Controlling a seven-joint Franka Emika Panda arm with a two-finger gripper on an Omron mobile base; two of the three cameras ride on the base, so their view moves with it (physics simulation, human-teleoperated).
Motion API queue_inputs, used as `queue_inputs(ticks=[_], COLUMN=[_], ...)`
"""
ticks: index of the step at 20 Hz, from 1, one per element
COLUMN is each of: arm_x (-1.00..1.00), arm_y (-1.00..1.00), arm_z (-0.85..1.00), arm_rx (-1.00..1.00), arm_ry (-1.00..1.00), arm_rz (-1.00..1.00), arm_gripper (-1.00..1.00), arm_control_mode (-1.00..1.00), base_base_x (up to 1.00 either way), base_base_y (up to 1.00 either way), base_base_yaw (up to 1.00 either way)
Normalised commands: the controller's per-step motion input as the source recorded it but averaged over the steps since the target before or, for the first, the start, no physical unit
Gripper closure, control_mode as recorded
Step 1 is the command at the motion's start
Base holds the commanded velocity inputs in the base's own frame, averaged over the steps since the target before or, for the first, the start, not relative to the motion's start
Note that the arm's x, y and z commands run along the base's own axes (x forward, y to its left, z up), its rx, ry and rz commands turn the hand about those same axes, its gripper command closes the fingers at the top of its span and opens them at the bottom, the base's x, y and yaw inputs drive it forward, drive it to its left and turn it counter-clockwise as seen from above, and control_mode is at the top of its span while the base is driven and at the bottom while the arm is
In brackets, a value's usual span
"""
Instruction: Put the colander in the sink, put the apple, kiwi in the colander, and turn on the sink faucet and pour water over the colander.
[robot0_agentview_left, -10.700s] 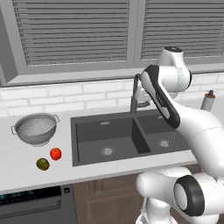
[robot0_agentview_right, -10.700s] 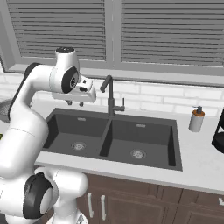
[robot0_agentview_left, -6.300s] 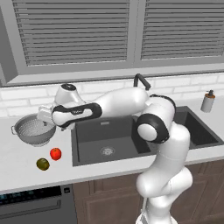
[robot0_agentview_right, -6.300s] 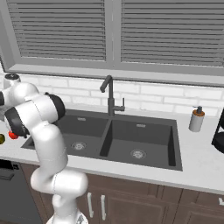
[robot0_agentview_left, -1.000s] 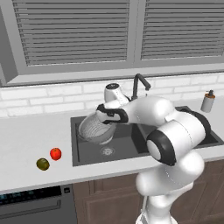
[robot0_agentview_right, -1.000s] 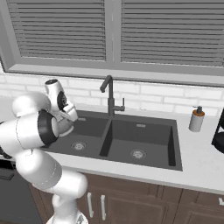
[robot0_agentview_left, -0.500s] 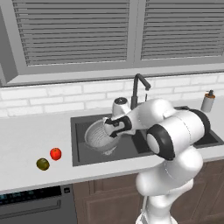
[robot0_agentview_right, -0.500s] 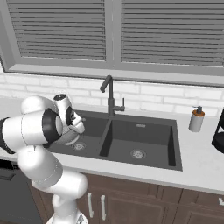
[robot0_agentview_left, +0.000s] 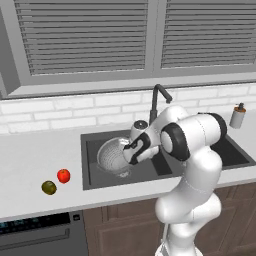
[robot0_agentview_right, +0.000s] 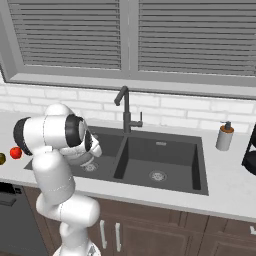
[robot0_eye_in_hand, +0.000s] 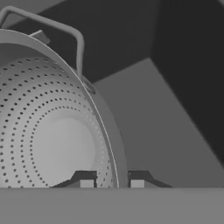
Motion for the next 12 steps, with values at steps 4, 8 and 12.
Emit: queue_inputs(ticks=[4, 8, 12], arm_x=[0.27, 0.15, 0.20], arm_y=[0.00, 0.00, 0.04], arm_z=[-0.19, -0.06, 0.00], arm_rx=[0.00, 0.00, 0.00], arm_ry=[-0.01, 0.02, 0.13], arm_rz=[0.00, 0.00, 0.00], arm_gripper=[1.00, 1.00, 1.00], arm_control_mode=[-1.00, -1.00, -1.00], base_base_x=[0.00, 0.00, 0.00], base_base_y=[0.00, 0.00, 0.00], base_base_yaw=[0.00, 0.00, 0.00])
